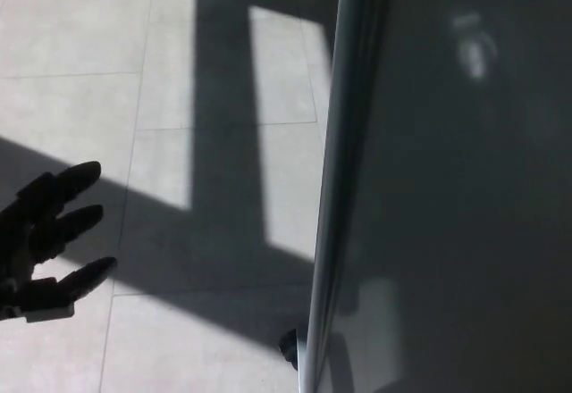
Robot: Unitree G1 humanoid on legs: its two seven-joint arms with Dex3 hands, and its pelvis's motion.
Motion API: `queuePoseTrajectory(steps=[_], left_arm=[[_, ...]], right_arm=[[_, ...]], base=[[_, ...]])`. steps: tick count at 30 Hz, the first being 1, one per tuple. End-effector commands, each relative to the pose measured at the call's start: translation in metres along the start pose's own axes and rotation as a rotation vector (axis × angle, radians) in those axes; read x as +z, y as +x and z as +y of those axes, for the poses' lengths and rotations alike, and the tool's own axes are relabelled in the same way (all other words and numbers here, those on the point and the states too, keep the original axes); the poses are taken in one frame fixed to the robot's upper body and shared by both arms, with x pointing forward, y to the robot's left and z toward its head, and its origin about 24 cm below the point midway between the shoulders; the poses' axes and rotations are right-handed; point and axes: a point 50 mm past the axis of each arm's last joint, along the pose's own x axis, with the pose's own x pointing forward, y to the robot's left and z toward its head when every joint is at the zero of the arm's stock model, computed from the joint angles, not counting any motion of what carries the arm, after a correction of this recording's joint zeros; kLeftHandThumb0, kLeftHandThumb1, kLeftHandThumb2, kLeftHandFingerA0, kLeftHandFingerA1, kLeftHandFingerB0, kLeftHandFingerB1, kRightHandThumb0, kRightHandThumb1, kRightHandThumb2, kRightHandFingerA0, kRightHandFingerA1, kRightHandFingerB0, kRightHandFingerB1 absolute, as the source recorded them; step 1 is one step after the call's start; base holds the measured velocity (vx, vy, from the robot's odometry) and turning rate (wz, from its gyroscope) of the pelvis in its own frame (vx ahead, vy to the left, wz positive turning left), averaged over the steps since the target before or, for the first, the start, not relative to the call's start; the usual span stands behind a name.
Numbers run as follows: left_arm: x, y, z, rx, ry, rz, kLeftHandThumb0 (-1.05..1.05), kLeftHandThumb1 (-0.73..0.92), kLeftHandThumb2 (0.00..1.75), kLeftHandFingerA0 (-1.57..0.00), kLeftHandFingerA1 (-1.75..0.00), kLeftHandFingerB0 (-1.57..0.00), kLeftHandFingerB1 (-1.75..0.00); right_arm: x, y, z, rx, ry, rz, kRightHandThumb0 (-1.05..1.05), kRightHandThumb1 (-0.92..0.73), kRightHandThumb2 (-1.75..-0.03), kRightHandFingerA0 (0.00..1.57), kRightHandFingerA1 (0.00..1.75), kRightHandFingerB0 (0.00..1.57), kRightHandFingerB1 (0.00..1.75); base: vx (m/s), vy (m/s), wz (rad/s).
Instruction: A white board is being place on the right hand side and parallel to the robot and the robot uses its left hand to grab on the leftside of the whiteboard and drag the whiteboard from the right hand side to the left hand side
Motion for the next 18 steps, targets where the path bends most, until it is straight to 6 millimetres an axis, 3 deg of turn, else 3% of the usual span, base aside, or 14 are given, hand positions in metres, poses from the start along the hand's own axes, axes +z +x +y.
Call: queuePoseTrajectory(steps=[1,4,10,11,14,15,18], left_arm=[[0.015,0.029,-0.019,-0.092,-0.160,0.070,-0.18,0.51,0.67,-0.04,-0.31,-0.06,-0.17],[0.031,0.048,-0.030,-0.115,-0.135,0.067,-0.27,0.49,0.63,-0.07,-0.35,-0.10,-0.17],[0.043,0.074,-0.036,-0.193,-0.084,0.063,-0.36,0.47,0.56,-0.17,-0.34,-0.04,-0.20],[0.044,0.079,-0.038,-0.221,-0.118,0.073,-0.43,0.37,0.65,-0.09,-0.38,-0.06,-0.18],[0.046,0.087,-0.042,-0.249,-0.126,0.085,-0.50,0.39,0.62,-0.09,-0.35,-0.06,-0.18],[0.046,0.089,-0.042,-0.258,-0.127,0.089,-0.50,0.33,0.69,-0.07,-0.41,-0.03,-0.19],[0.049,0.096,-0.041,-0.303,-0.098,0.093,-0.54,0.36,0.73,-0.04,-0.36,-0.04,-0.20]], right_arm=[[0.003,-0.002,-0.008,-0.018,0.012,-0.039,-0.56,-0.74,-0.78,0.63,1.20,0.18,0.65],[0.004,-0.001,-0.009,-0.016,-0.011,-0.045,-0.58,-0.74,-0.79,0.64,1.23,0.18,0.67],[0.007,0.000,-0.008,-0.004,0.006,-0.052,-0.57,-0.73,-0.81,0.63,1.25,0.18,0.68],[0.007,0.000,-0.008,-0.004,0.007,-0.052,-0.56,-0.73,-0.81,0.63,1.26,0.17,0.67],[0.006,0.000,-0.010,-0.007,0.003,-0.046,-0.56,-0.73,-0.80,0.64,1.24,0.18,0.66],[0.006,0.000,-0.009,-0.008,0.006,-0.047,-0.56,-0.73,-0.80,0.65,1.24,0.18,0.67],[0.006,0.000,-0.010,-0.005,0.011,-0.050,-0.57,-0.73,-0.80,0.65,1.25,0.20,0.69]], base=[[0.00,0.000,0.00],[0.00,0.000,0.00],[0.00,0.000,0.00],[0.00,0.000,0.00],[0.00,0.000,0.00],[0.00,0.000,0.00],[0.00,0.000,0.00]])
